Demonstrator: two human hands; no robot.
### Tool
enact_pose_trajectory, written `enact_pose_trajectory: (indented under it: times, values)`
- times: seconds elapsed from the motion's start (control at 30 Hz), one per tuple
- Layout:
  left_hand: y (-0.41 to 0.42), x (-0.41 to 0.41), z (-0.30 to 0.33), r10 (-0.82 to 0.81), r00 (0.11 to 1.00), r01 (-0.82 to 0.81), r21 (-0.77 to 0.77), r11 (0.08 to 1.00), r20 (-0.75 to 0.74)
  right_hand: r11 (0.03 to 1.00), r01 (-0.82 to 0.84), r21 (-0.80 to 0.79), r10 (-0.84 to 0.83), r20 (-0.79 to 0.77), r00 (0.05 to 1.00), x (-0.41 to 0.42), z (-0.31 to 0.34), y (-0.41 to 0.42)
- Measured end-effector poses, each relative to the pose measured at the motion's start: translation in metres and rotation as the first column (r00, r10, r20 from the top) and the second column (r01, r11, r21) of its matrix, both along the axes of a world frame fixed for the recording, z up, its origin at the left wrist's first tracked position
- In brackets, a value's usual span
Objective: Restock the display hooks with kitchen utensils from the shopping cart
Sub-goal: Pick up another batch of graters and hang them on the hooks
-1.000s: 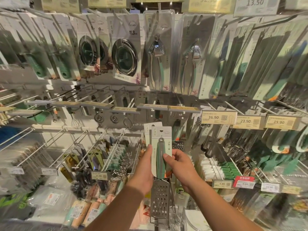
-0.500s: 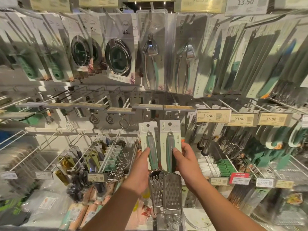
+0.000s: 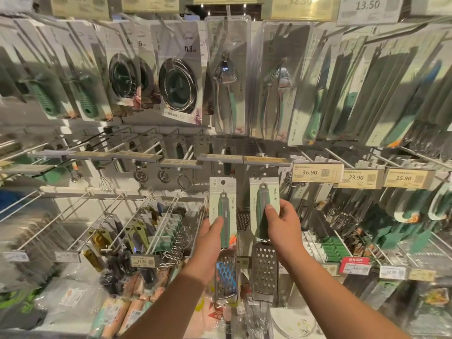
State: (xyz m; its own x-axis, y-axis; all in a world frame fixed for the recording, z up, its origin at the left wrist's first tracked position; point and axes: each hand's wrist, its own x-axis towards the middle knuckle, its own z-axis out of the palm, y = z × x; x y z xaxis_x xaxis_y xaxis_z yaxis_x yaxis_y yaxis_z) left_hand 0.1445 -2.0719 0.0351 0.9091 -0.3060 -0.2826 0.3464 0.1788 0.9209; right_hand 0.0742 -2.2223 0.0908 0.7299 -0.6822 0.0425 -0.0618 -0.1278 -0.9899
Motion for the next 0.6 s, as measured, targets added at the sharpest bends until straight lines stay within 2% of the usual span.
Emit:
enact_pose_trajectory:
  times: [0.13,0.23,0.37,0.6]
  values:
    - [0.004,-0.004,0.008,-0.035,0.999,0.036,0.024,0.999,-0.015,1.0,0.024,0.009,-0.024,-0.022,0.999,0.014,0.008,-0.006]
    - [0.004,-0.005,0.008,-0.022,0.999,0.021,0.05,0.999,0.028,0.999,0.042,-0.007,-0.043,-0.106,0.993,0.028,0.009,-0.015]
    - [0.003,-0.008,0.011,0.004,0.998,-0.007,0.044,0.999,0.058,0.998,0.047,0.045,-0.038,-0.173,0.984,0.038,0.012,-0.023]
    - [0.004,-0.006,0.005,0.011,0.999,-0.01,-0.01,1.0,0.038,0.99,-0.072,0.122,0.105,-0.289,0.952,0.03,-0.007,-0.022]
